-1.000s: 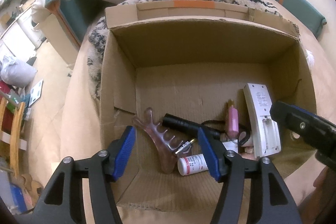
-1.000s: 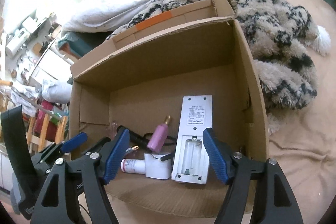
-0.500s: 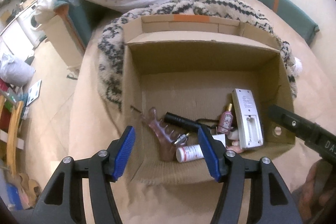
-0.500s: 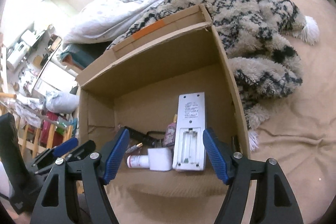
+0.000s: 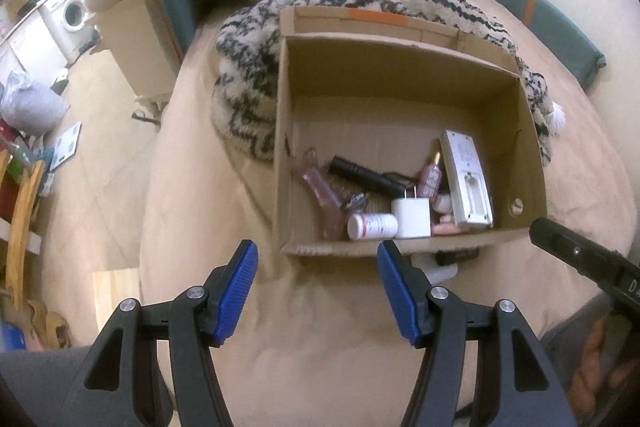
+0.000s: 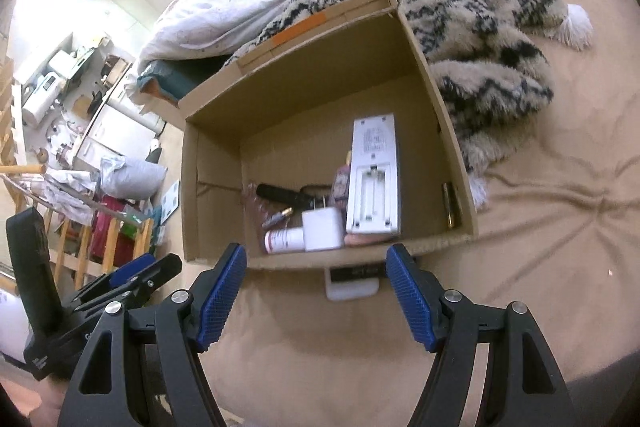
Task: Organize rigid objects
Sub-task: 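Grasp the white earbud case with left tool while right tool grasps black power bank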
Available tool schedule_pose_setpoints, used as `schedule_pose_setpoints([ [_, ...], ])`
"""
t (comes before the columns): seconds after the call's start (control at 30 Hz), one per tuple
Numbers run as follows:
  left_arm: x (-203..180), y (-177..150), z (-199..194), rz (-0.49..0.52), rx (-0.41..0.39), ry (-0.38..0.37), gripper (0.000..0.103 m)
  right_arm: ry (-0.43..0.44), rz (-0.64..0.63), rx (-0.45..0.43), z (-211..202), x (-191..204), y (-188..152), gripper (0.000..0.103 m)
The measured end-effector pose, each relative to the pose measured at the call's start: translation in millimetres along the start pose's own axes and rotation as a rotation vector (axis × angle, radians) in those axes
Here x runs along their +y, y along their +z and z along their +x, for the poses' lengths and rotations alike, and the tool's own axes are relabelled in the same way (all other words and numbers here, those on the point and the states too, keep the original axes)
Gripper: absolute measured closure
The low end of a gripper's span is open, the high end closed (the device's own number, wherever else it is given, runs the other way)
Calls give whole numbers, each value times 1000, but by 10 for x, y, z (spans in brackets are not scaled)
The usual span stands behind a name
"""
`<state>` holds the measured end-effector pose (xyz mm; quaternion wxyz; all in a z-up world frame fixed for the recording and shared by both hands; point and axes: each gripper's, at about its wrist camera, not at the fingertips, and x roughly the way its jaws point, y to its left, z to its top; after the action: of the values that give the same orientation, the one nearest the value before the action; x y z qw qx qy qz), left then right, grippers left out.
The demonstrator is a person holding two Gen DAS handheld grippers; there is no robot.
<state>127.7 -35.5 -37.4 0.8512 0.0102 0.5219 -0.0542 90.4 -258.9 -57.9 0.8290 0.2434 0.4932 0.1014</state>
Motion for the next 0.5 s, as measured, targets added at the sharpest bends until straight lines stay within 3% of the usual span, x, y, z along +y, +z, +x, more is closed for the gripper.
schedule_pose_setpoints([
  [0.23, 209, -139, 129, -68, 25, 33, 44, -12, 77, 58, 143, -210, -113, 27],
  [0.33, 336, -174, 182, -122, 47, 45, 44, -49, 115, 77, 202, -310, -110, 27],
  [0.5, 454, -199, 206, -184, 70, 46, 44, -130, 108, 183, 483, -335, -164, 27],
])
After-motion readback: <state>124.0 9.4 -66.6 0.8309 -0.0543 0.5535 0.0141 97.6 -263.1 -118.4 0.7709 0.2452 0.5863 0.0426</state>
